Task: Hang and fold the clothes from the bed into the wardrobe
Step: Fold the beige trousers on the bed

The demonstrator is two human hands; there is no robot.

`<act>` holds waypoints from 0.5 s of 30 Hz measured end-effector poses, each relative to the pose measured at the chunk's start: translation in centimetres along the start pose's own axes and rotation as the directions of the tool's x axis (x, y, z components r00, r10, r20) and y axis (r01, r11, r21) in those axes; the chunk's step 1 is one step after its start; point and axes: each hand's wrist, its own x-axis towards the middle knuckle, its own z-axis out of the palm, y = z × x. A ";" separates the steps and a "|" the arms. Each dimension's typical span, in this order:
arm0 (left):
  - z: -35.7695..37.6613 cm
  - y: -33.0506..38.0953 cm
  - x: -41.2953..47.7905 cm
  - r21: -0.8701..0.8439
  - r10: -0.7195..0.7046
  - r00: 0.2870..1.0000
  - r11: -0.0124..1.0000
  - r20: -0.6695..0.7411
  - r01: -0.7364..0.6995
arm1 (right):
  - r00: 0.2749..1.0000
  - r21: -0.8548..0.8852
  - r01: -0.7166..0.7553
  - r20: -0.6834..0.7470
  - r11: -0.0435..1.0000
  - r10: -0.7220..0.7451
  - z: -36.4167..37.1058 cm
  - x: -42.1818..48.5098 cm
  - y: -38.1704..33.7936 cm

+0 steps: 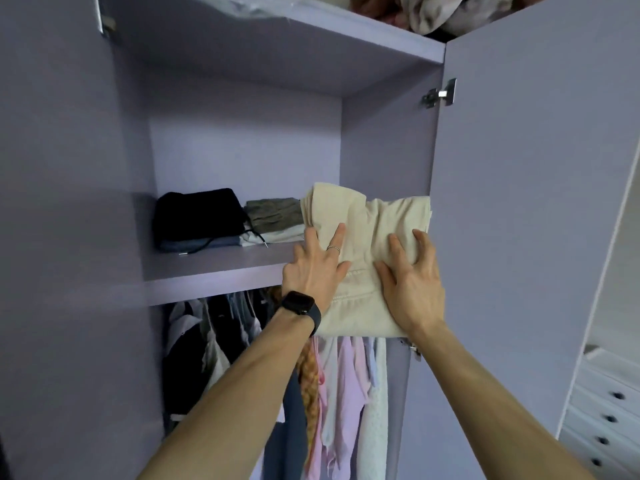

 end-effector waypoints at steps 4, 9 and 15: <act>1.8 -2.3 2.6 0.048 -0.069 0.998 0.996 -0.004 0.069 | 0.998 0.050 0.056 0.035 0.997 -0.058 3.7 3.4 -0.6; 4.0 -5.5 6.2 0.104 -0.142 0.989 0.984 -0.040 0.146 | 0.987 0.093 0.154 0.037 0.984 -0.158 8.2 7.8 -2.2; 7.4 -9.4 11.9 0.083 -0.232 0.971 0.968 -0.052 0.236 | 0.970 0.121 0.233 0.036 0.965 -0.239 14.5 14.4 -3.7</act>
